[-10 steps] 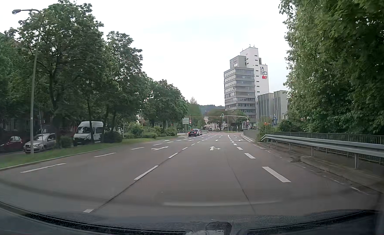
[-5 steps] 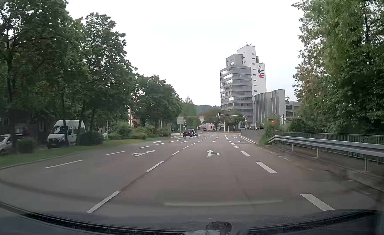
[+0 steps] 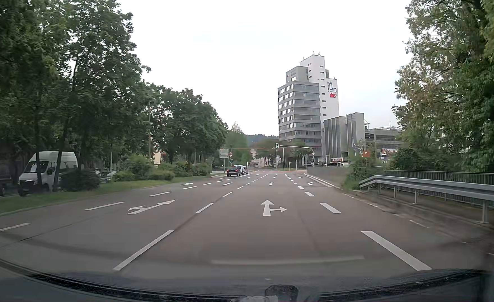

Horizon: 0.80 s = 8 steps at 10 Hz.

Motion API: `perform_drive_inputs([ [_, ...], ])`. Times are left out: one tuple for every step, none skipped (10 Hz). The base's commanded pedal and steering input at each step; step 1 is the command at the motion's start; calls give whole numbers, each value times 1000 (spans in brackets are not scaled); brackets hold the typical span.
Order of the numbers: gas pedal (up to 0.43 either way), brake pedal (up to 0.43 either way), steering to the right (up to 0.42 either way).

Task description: Follow the waypoints while adhering to traffic rules and regulations

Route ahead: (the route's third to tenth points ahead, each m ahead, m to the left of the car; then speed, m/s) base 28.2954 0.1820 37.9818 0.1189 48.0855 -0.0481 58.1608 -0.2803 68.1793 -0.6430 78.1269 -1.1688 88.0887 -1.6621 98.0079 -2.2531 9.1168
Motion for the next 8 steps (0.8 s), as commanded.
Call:
perform_drive_inputs([
  [67,0,16],
  [67,0,16],
  [67,0,16],
  [67,0,16],
  [67,0,16],
  [67,0,16],
  [67,0,16],
  [67,0,16],
])
